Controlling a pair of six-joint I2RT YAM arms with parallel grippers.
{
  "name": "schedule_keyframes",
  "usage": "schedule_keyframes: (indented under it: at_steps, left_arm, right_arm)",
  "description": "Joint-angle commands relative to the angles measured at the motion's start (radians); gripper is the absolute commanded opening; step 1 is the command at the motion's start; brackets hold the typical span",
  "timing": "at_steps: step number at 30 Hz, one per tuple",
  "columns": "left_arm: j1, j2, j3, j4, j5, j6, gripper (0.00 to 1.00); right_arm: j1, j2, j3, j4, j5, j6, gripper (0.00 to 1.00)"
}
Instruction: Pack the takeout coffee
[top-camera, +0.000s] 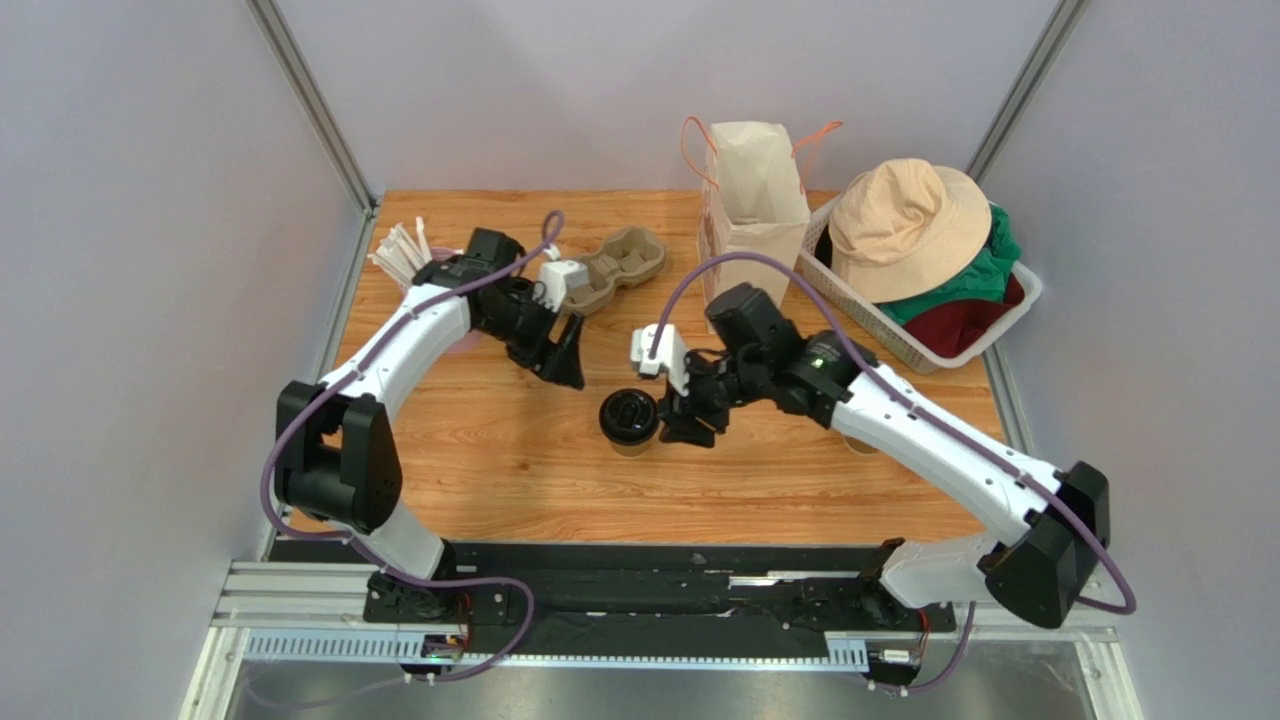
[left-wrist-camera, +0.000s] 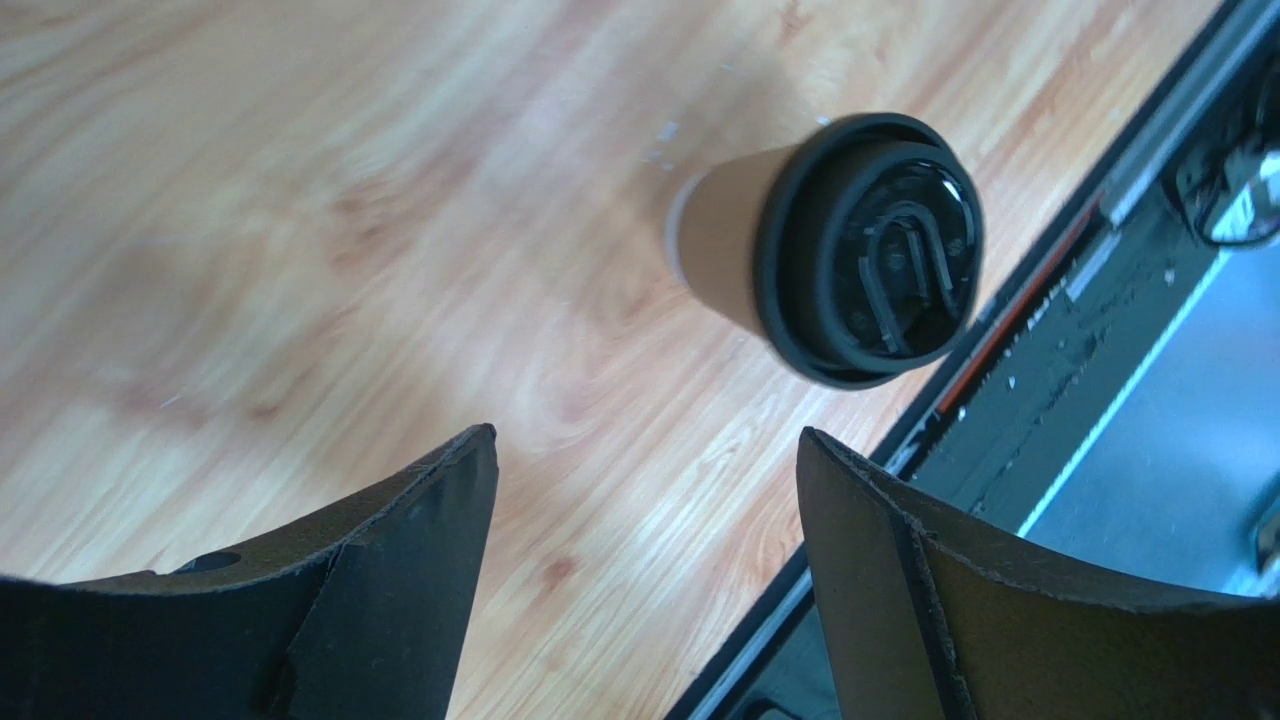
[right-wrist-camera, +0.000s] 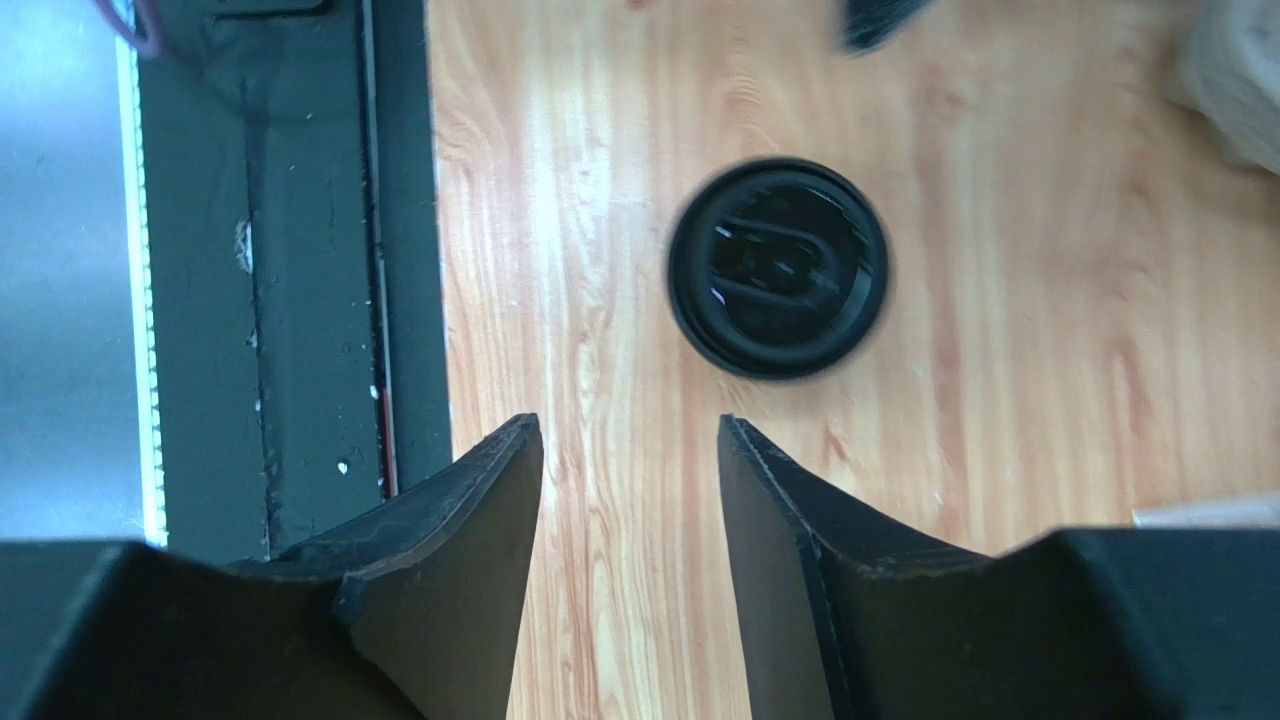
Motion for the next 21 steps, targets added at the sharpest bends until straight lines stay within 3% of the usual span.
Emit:
schedule_keyframes:
  at_steps: [1,9,16,21]
  left_arm:
    - [0.079,-0.102,0.004,0.001,0.060,0.014,0.81]
    - [0.200,-0.246,-0.031,-0.058,0.017,0.032,0.82]
    - [0.391,-0.344,-0.045,-0.098,0.011,0.036,0.82]
    - [0.429,-0.392,-0.113,-0.065,0.017,0.036,0.82]
  right_arm:
    - [0.075,0.110,0.028,0.113,0.103,-0.032,0.51]
    - [0.097,0.313,0.143,0.114,0.157,-0.008,0.45]
    - [0.132,0.357,0.164,0.139,0.160,0.020,0.45]
    - [0.147,0.377,0.163,0.145,0.182,0.023,0.44]
